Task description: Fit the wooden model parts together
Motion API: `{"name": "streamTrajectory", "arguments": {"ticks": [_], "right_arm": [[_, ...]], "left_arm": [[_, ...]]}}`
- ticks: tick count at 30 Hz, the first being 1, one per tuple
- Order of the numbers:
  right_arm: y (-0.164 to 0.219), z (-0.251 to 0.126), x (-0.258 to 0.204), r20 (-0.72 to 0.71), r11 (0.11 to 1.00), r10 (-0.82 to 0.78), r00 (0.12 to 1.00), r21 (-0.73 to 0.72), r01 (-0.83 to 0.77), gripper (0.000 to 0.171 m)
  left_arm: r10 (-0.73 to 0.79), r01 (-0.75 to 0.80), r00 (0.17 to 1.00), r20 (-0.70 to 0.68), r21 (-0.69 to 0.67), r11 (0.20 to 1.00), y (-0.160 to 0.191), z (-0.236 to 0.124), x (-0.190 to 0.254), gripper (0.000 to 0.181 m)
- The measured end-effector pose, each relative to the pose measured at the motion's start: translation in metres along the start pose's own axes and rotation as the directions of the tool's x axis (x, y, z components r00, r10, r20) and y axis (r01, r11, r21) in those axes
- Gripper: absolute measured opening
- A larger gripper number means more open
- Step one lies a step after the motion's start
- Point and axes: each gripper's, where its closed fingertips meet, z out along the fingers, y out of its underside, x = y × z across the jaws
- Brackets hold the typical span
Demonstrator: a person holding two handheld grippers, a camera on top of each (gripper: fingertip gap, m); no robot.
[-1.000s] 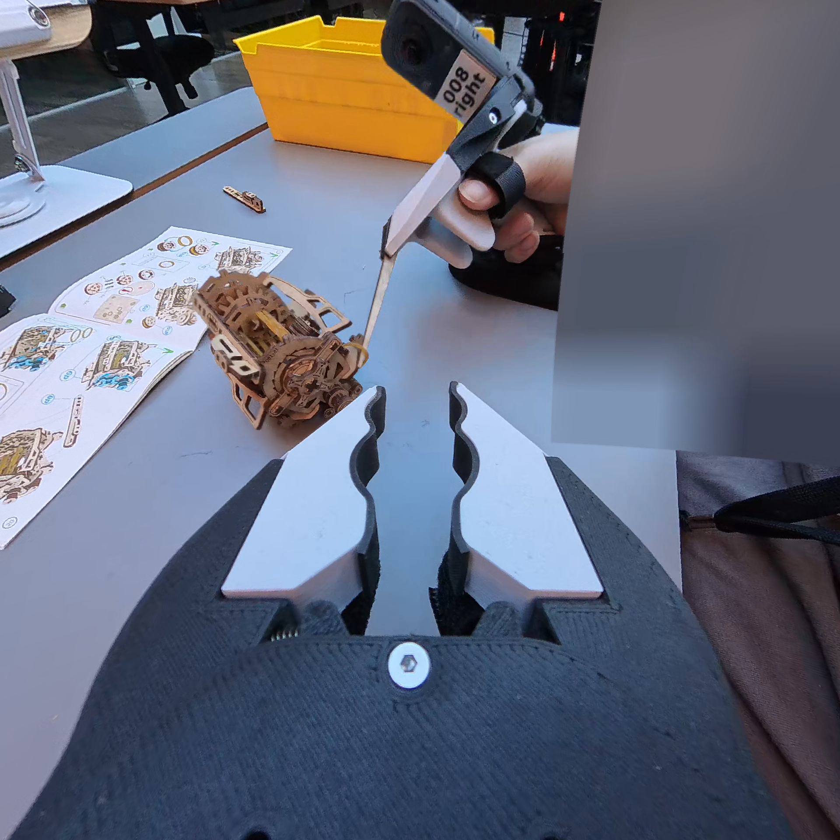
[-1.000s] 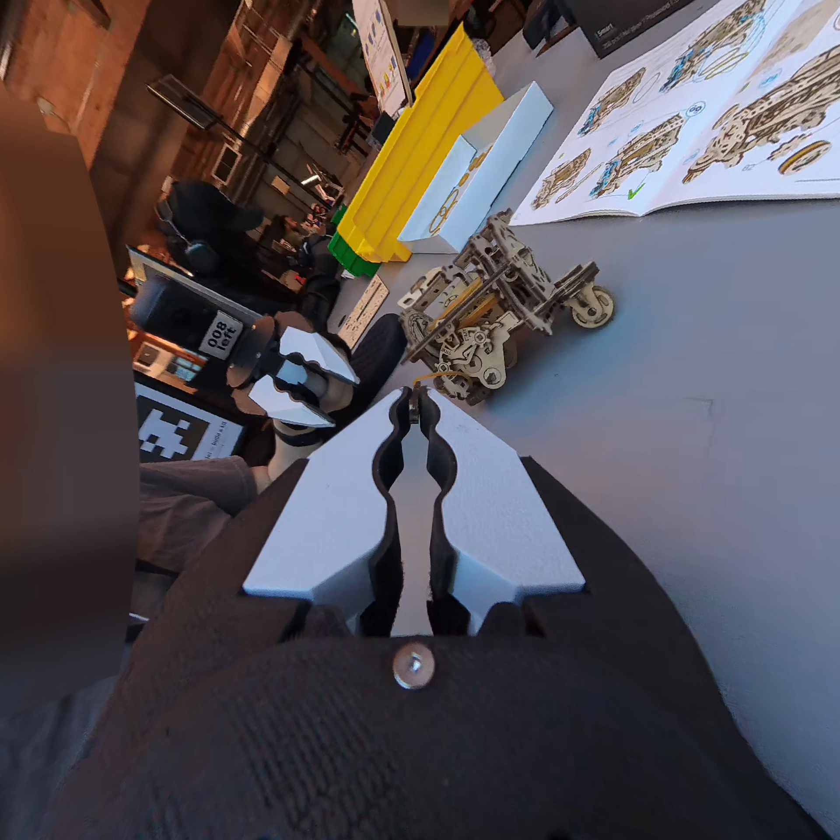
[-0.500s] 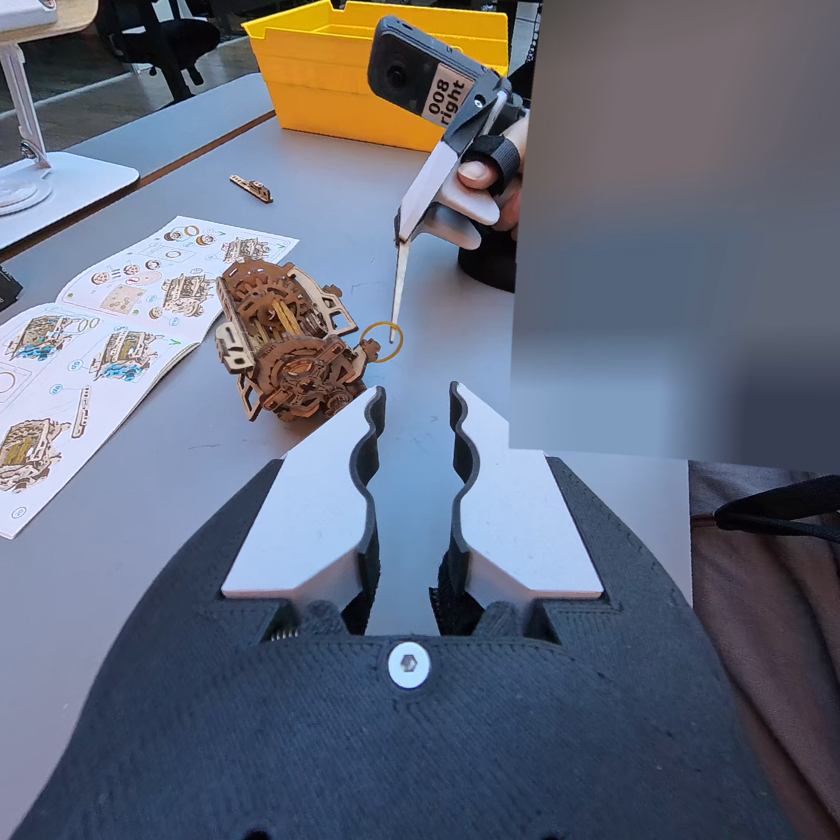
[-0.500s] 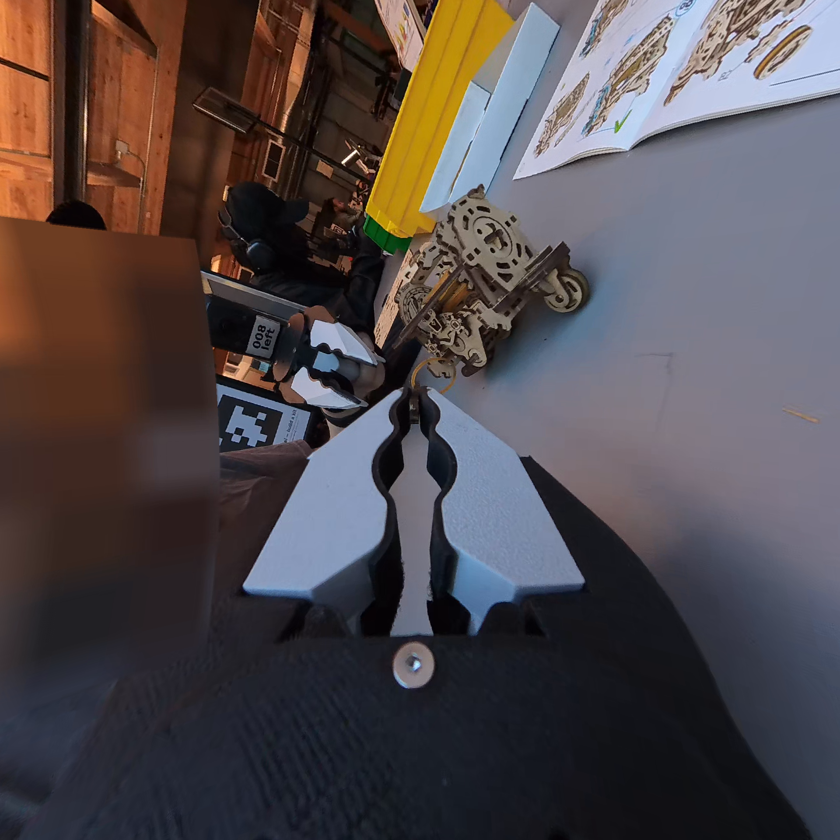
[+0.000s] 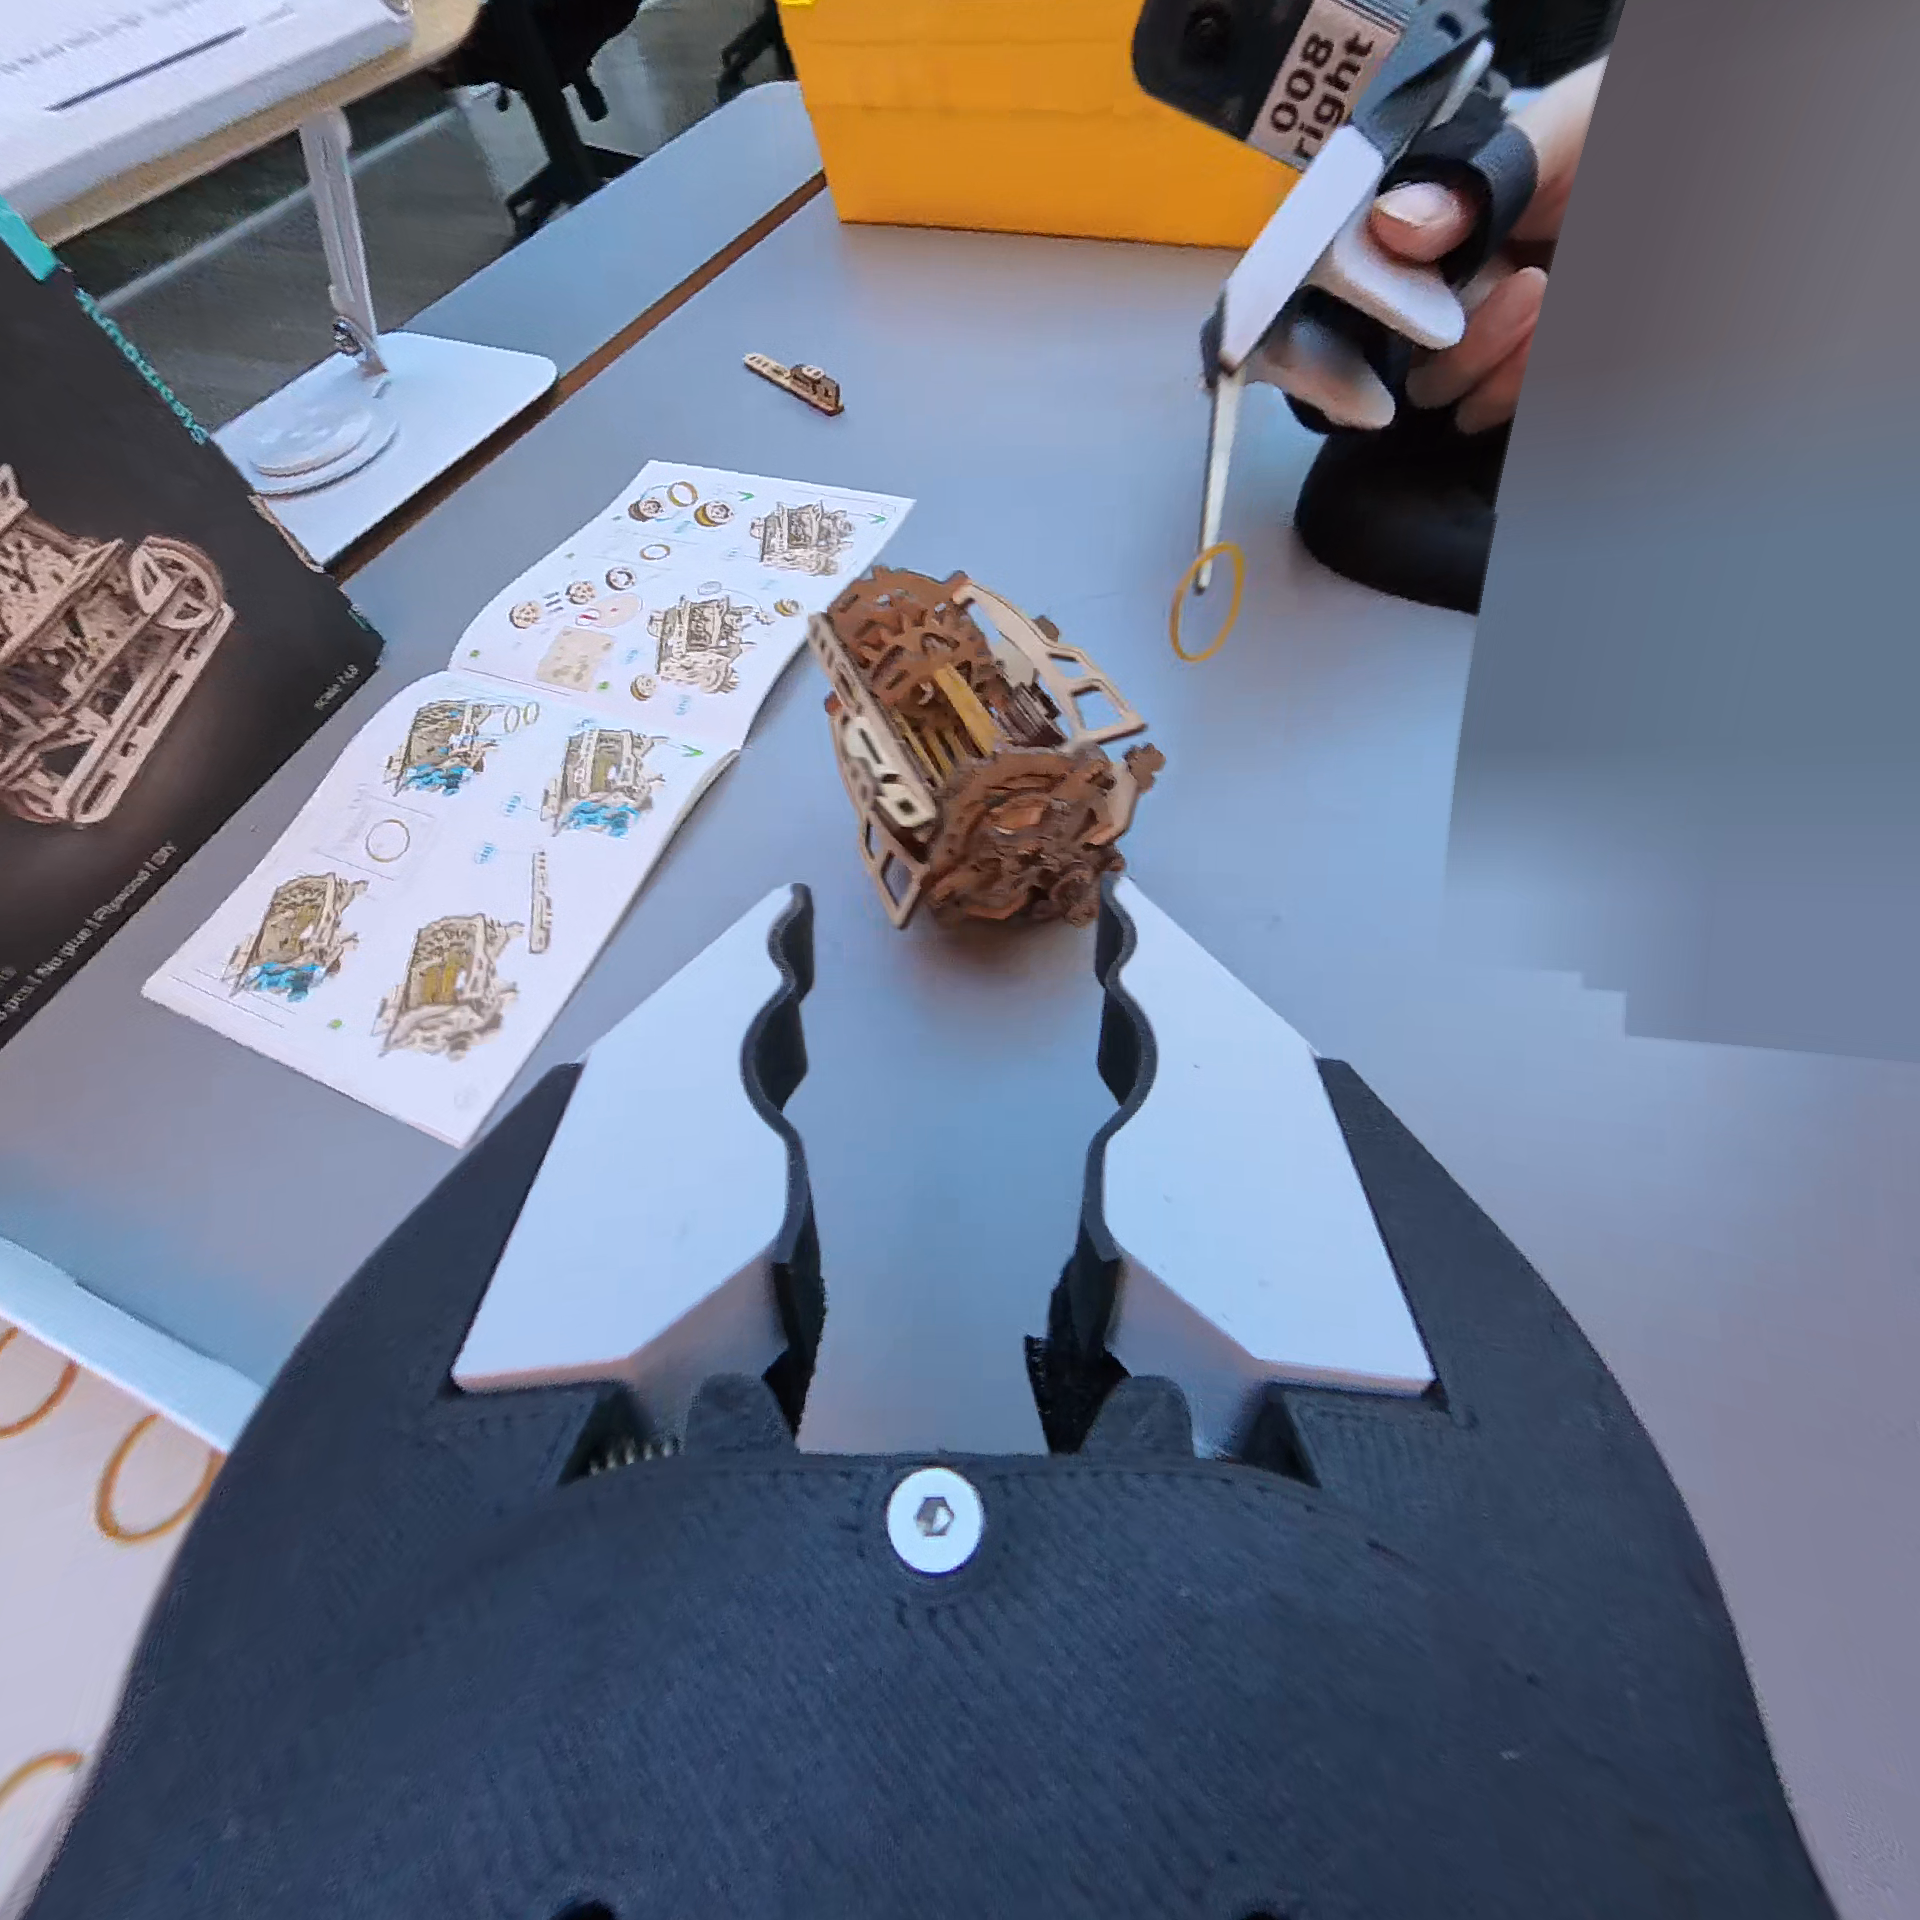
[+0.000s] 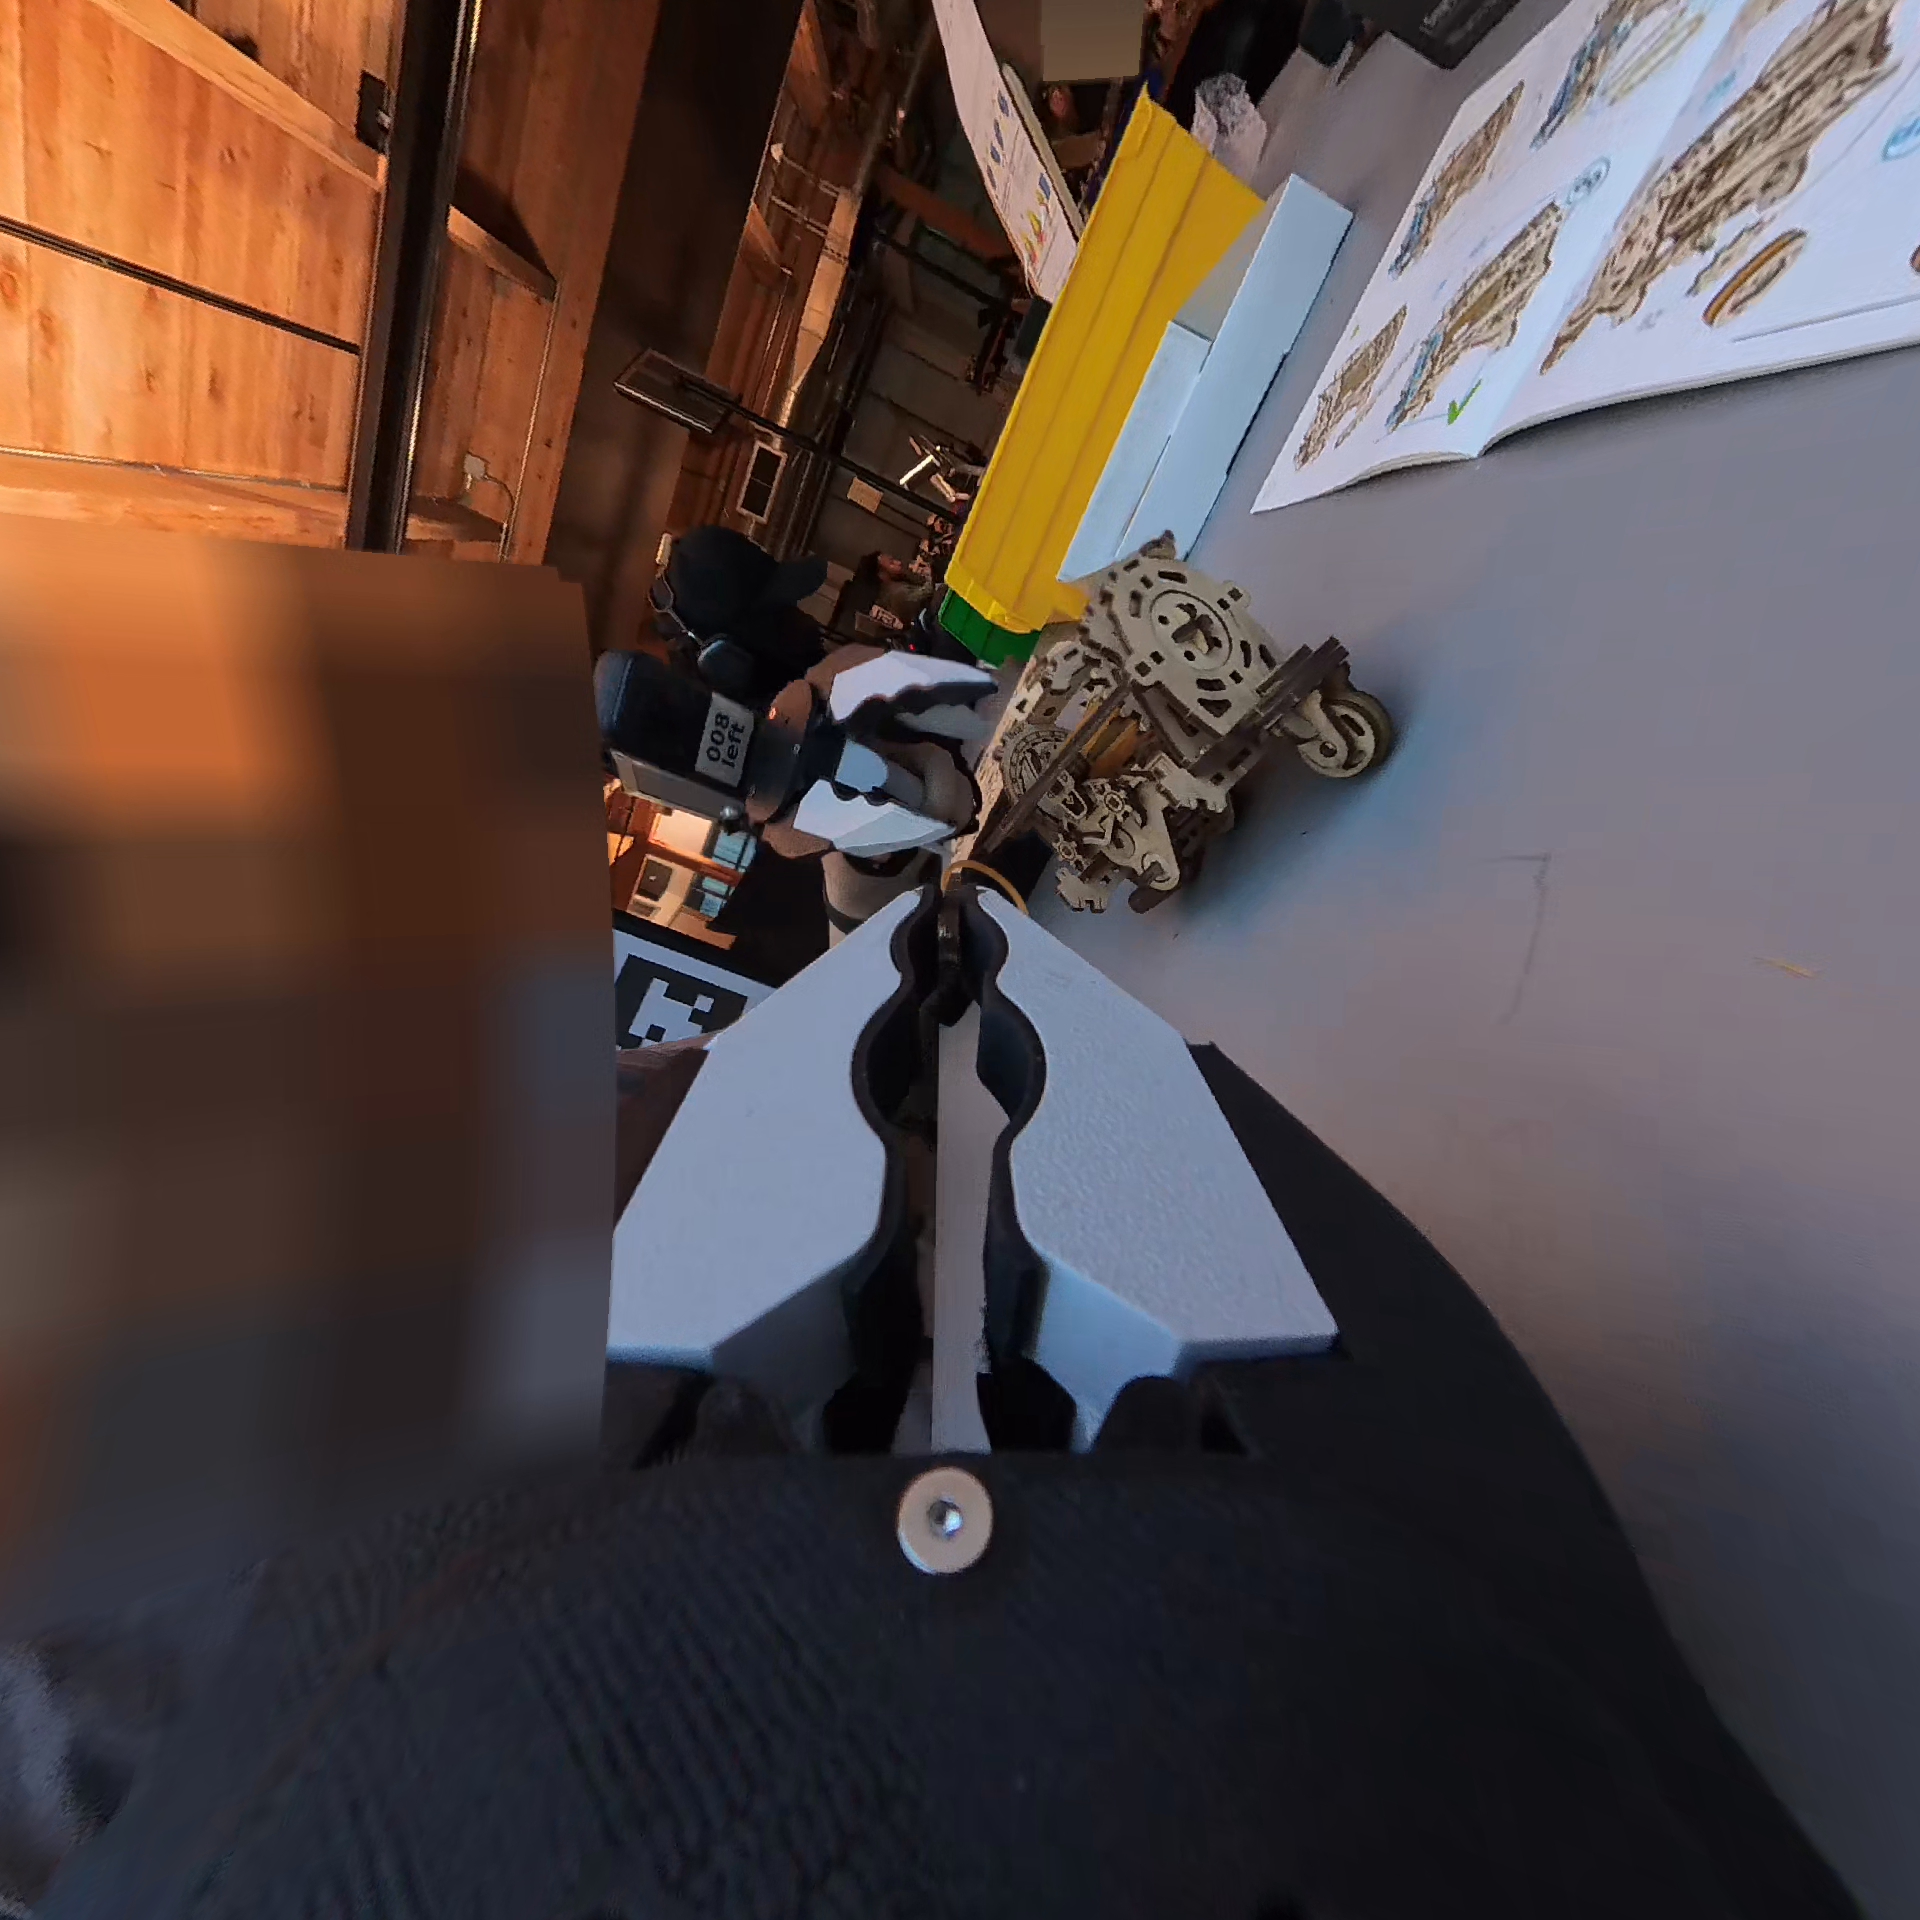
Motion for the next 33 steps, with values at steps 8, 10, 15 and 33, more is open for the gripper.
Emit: {"name": "streamTrajectory", "arguments": {"ticks": [8,10,15,33], "right_arm": [[-0.028,-0.013,-0.036,-0.095,0.968,-0.220,0.971,0.098,0.229,0.001],[-0.036,-0.014,-0.042,-0.133,0.952,-0.266,0.955,0.121,0.282,0.000],[-0.046,-0.016,-0.038,-0.201,0.922,-0.329,0.923,0.143,0.359,0.001],[-0.027,-0.006,-0.045,-0.336,0.828,-0.517,0.787,0.038,0.560,0.001]], "left_arm": [[-0.119,0.152,0.925,-0.361,0.063,0.986,-0.018,0.030,-0.014,0.077],[-0.136,0.171,0.914,-0.383,0.057,0.984,-0.017,0.036,-0.013,0.078],[-0.160,0.177,0.906,-0.392,0.008,0.984,-0.008,0.041,-0.001,0.079],[-0.192,0.200,0.896,-0.400,-0.021,0.980,-0.008,0.040,0.067,0.073]]}}
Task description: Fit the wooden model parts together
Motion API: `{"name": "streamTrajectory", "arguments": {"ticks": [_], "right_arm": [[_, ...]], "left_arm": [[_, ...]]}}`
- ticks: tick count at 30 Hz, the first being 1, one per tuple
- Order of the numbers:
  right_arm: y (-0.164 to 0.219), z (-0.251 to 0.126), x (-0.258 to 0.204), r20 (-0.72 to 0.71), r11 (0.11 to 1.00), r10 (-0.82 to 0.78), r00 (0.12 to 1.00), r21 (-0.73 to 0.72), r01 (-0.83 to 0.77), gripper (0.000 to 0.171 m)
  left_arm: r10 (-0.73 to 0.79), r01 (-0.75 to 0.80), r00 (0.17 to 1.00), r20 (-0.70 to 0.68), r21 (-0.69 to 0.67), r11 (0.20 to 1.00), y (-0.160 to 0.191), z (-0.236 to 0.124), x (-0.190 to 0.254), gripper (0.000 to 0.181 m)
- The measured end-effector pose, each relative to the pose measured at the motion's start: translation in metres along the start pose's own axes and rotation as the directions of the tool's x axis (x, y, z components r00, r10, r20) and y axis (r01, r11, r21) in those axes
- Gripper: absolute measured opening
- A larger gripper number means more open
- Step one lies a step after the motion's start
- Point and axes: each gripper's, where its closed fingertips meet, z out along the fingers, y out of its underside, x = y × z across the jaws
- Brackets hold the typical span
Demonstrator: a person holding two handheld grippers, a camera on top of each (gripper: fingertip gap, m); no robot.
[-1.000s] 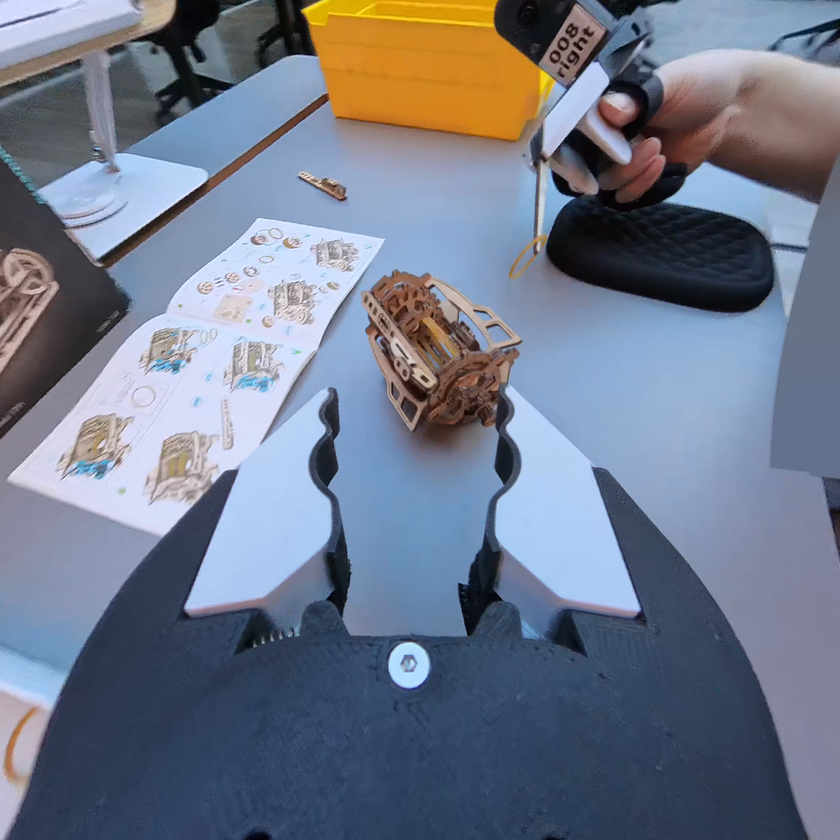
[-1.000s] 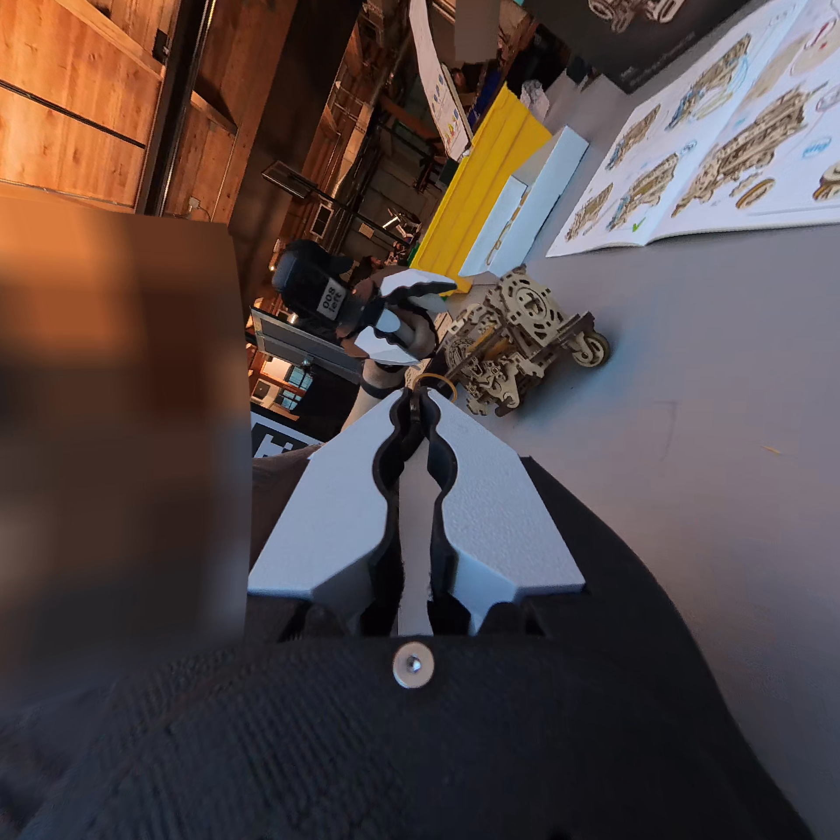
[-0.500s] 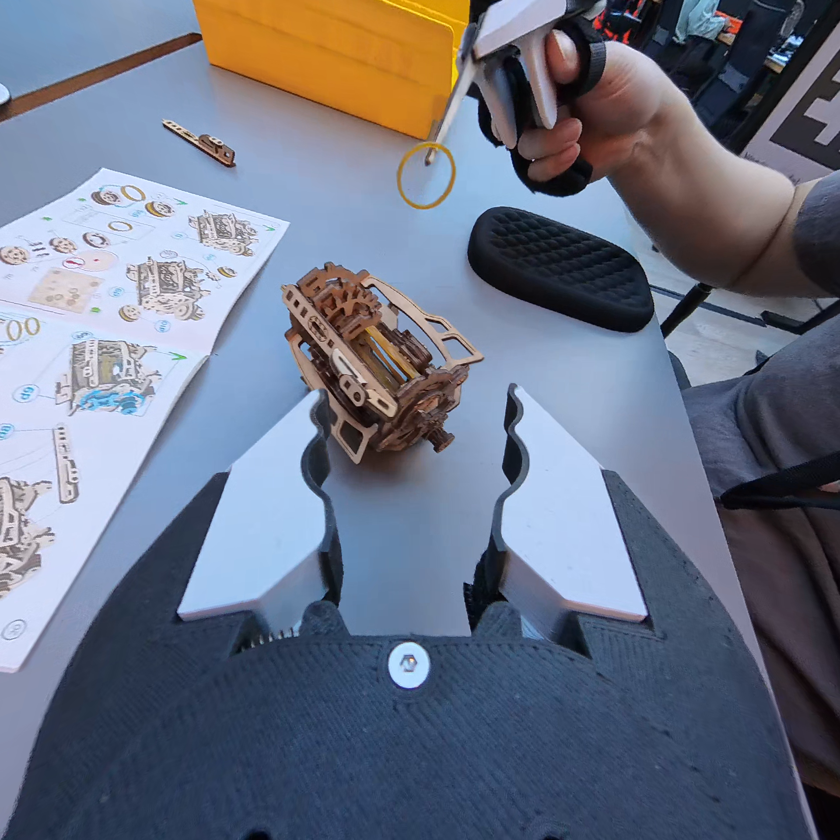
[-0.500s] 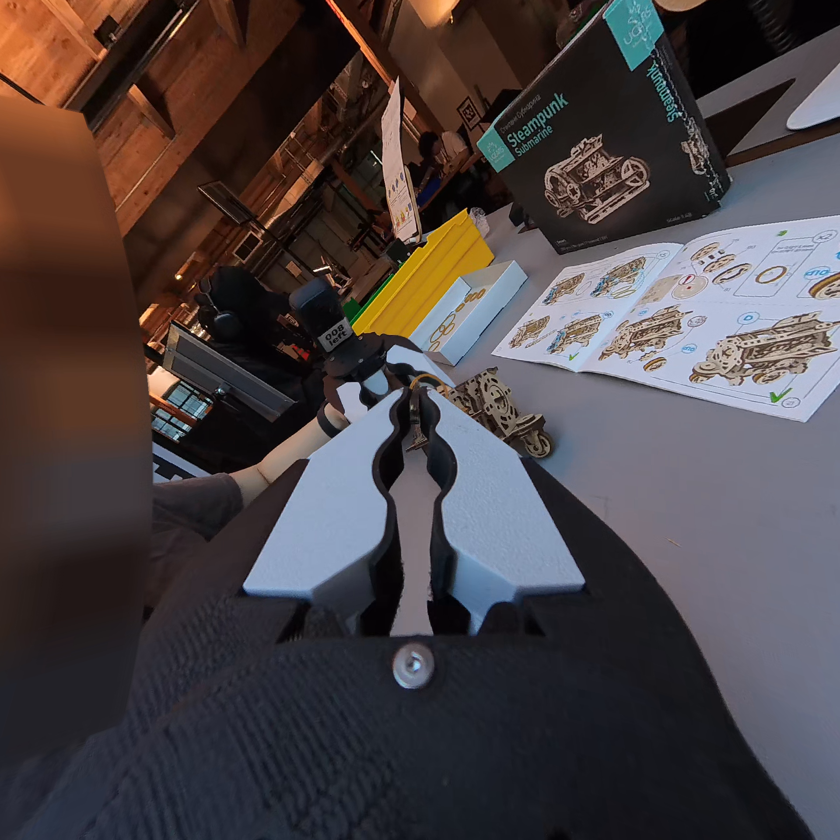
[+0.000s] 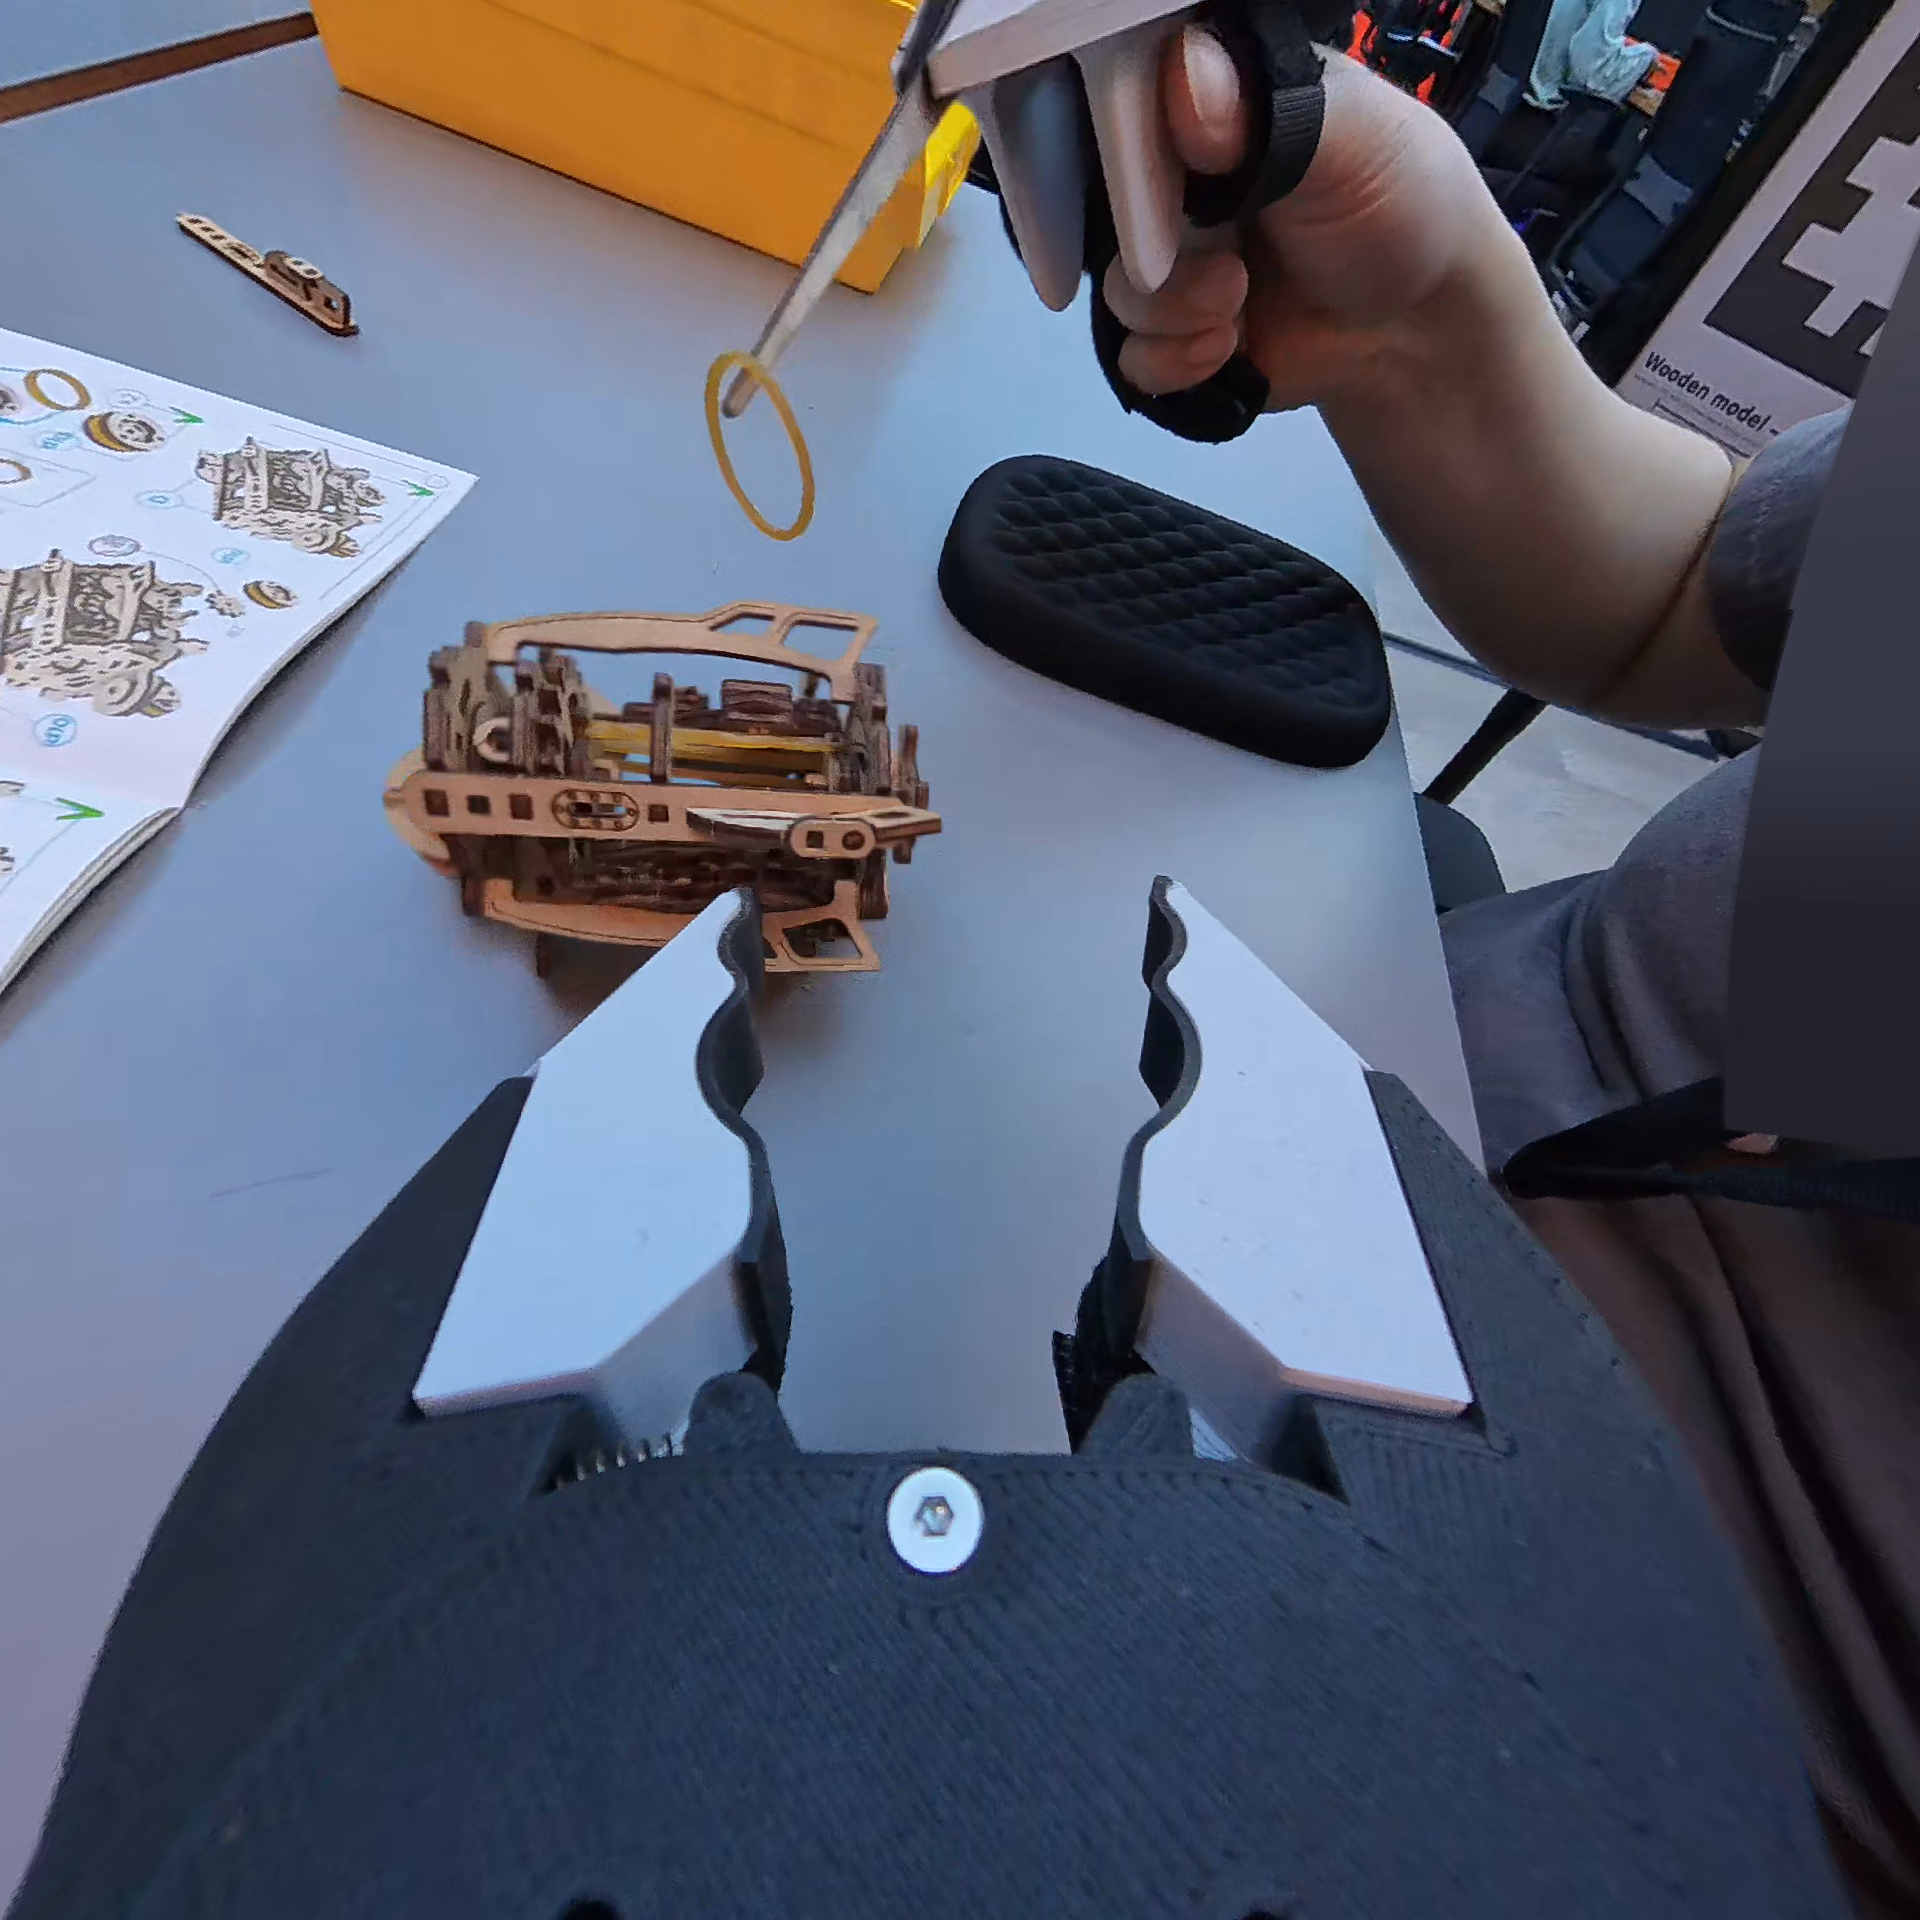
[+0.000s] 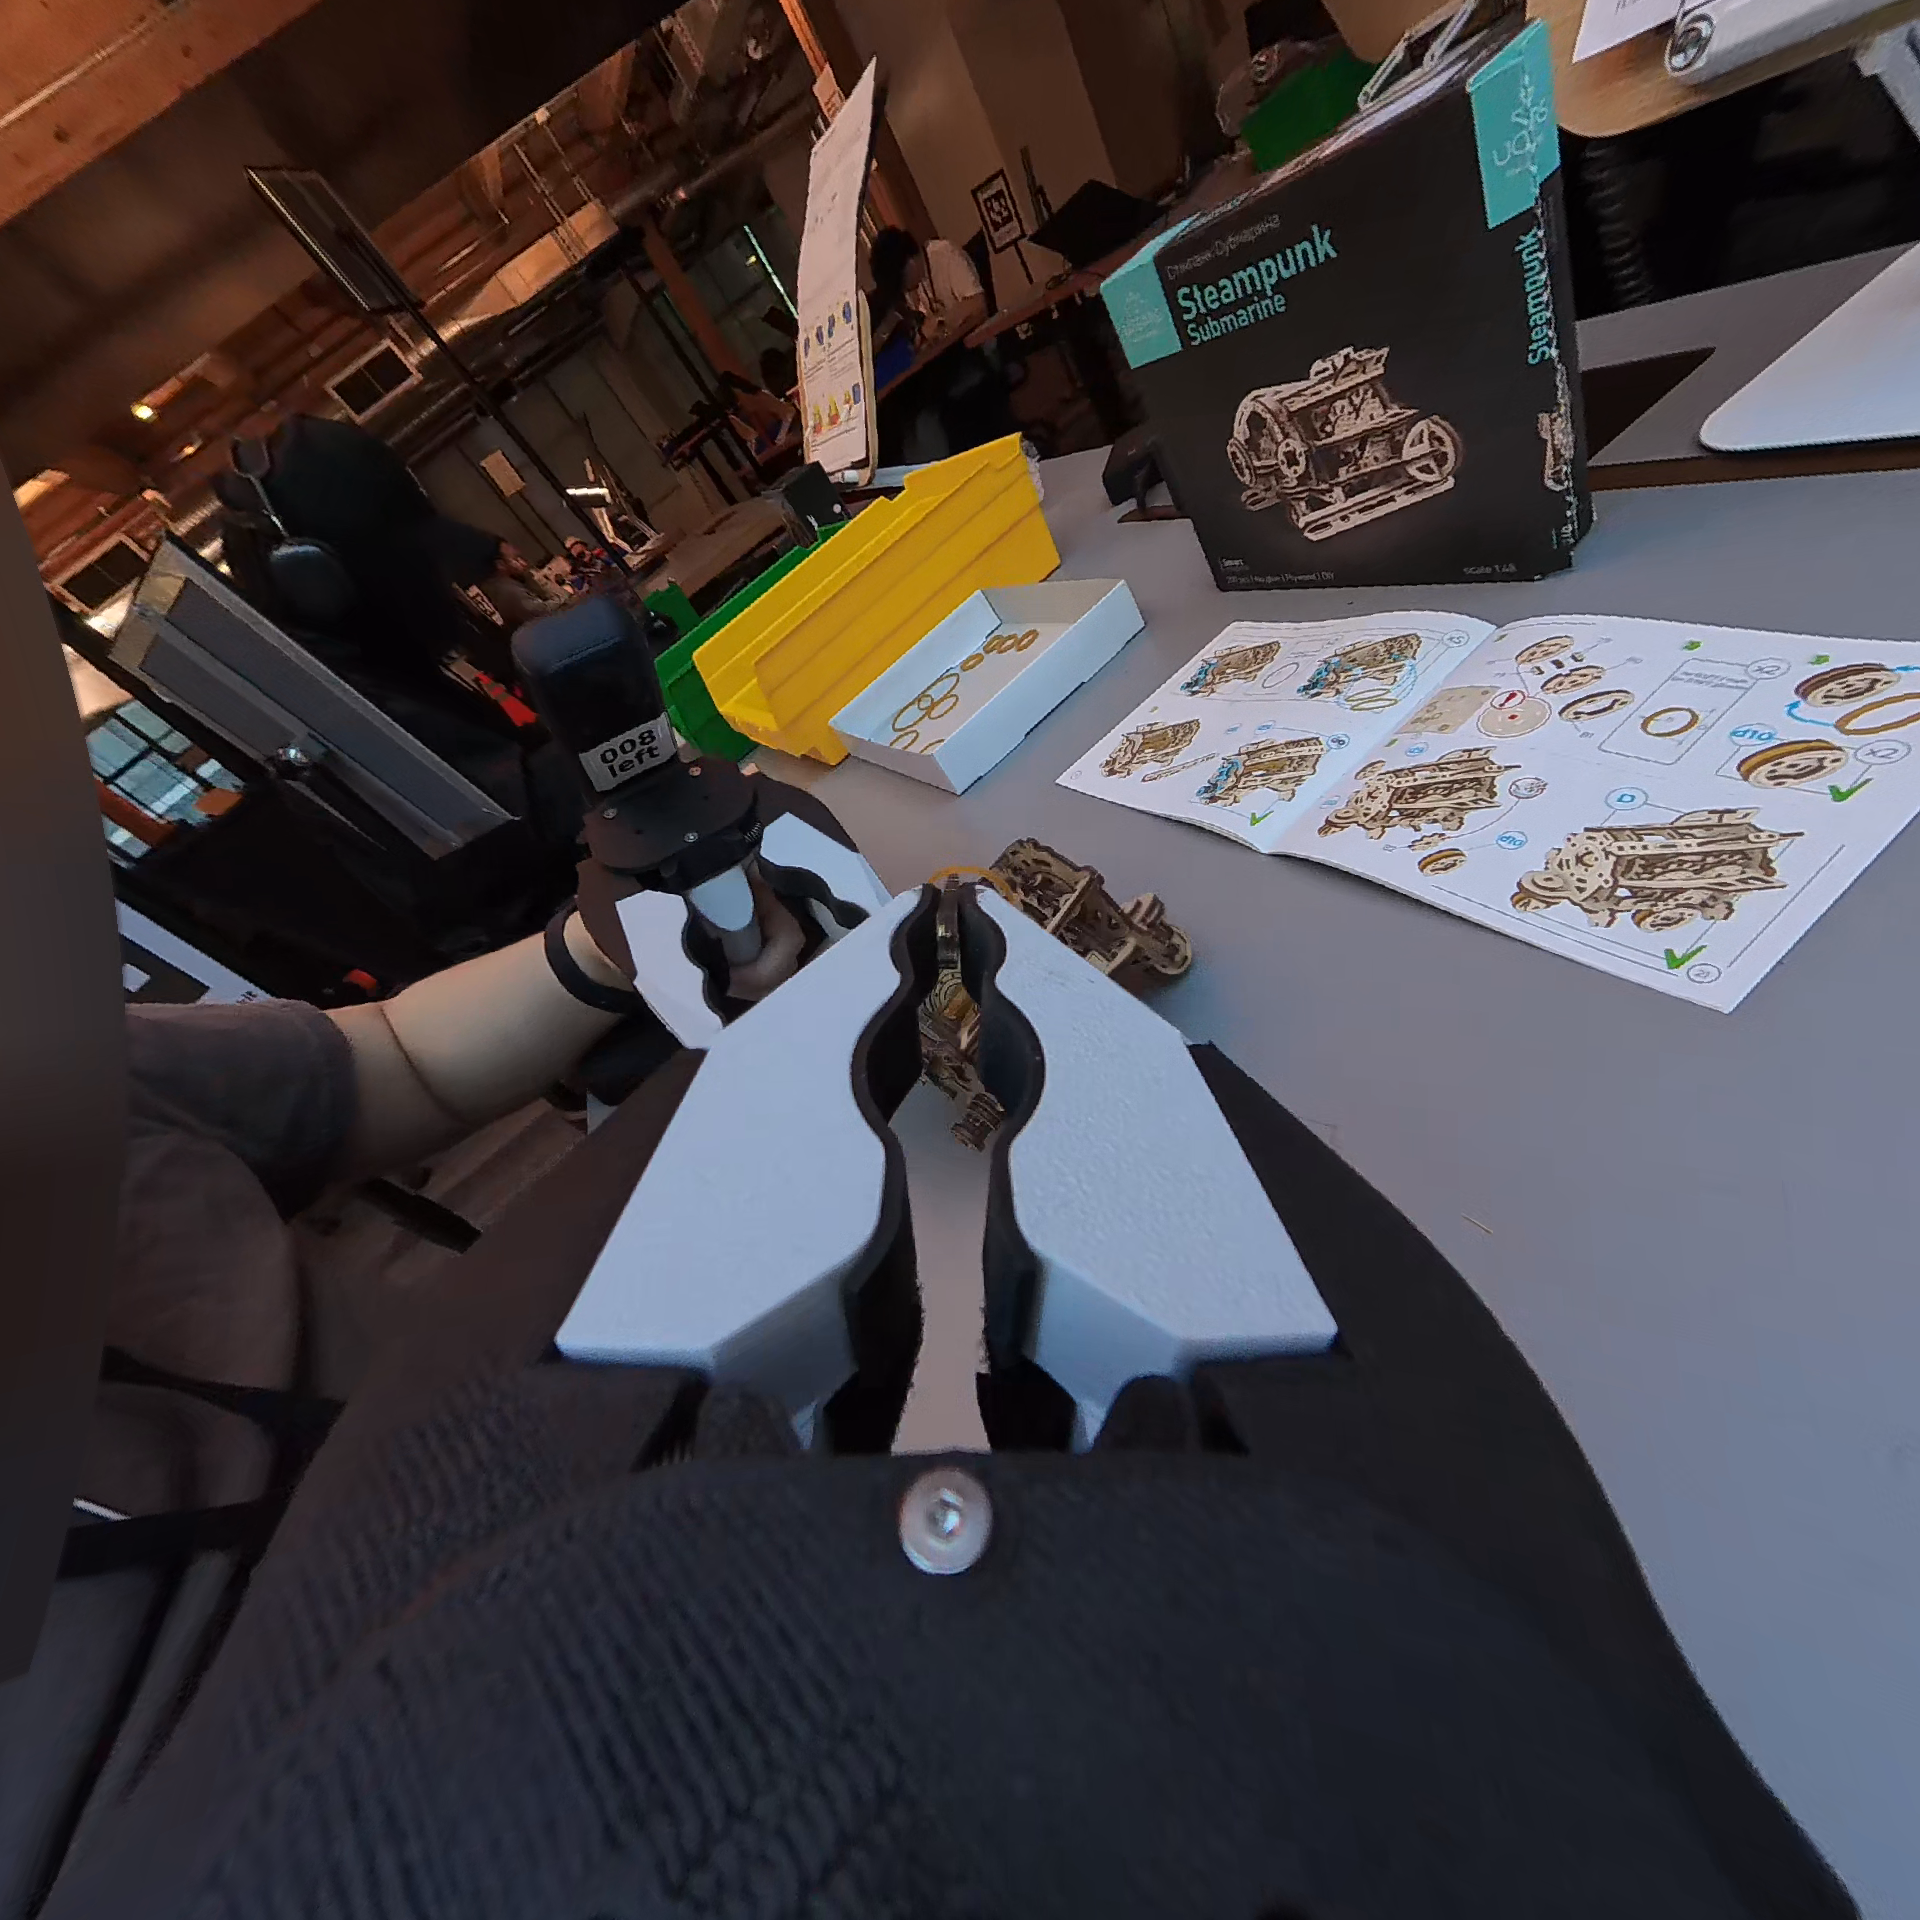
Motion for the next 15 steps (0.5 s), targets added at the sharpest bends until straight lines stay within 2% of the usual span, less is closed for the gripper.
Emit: {"name": "streamTrajectory", "arguments": {"ticks": [7,10,15], "right_arm": [[0.006,-0.002,-0.008,-0.068,0.991,-0.132,0.989,-0.021,0.131,0.001],[0.012,0.002,-0.011,-0.091,0.984,-0.175,0.980,-0.041,0.172,0.001],[0.020,0.009,-0.013,-0.115,0.975,-0.219,0.969,-0.065,0.213,0.001]], "left_arm": [[0.008,-0.008,1.000,-0.021,0.016,1.000,-0.001,0.010,0.012,0.069],[0.022,-0.020,0.999,-0.027,0.066,0.998,-0.006,-0.002,0.014,0.065],[0.055,-0.061,0.996,0.069,0.095,0.994,-0.018,-0.028,-0.012,0.063]]}}
